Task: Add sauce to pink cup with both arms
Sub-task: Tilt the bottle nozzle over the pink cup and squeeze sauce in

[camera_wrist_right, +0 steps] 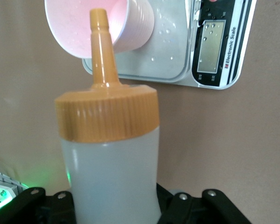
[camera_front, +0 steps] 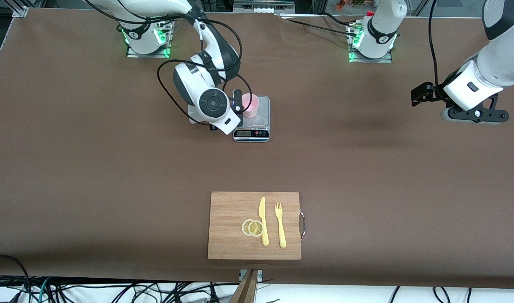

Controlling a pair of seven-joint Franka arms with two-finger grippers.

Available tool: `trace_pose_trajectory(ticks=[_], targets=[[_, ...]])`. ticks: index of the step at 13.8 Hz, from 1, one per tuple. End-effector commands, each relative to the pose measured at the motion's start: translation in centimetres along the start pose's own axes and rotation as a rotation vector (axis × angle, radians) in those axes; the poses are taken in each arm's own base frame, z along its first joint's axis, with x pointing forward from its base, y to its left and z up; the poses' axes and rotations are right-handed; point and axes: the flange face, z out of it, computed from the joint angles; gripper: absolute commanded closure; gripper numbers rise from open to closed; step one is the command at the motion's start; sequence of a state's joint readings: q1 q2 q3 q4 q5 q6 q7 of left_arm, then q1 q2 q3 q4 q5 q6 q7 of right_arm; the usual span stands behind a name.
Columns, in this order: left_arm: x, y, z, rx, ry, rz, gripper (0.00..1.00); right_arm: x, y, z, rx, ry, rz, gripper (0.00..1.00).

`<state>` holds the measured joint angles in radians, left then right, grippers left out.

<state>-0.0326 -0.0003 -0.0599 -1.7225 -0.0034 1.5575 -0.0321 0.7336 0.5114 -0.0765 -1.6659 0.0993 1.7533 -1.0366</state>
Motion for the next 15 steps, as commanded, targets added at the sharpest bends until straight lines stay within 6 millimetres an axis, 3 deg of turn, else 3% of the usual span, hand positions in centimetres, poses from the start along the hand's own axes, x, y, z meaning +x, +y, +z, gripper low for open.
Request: trace_pose_trajectory(ticks=[1, 15], targets=[[-0.1, 0.0, -0.1, 0.001, -0.003, 0.019, 0.01, 0.3, -0.8, -0.9, -0.020, -0.054, 0.026, 1.00], [0.0, 0.0, 0.2, -0.014, -0.009, 0.017, 0.01, 2.1, -1.8, -1.9, -0.065, -0.128, -0.009, 1.00]])
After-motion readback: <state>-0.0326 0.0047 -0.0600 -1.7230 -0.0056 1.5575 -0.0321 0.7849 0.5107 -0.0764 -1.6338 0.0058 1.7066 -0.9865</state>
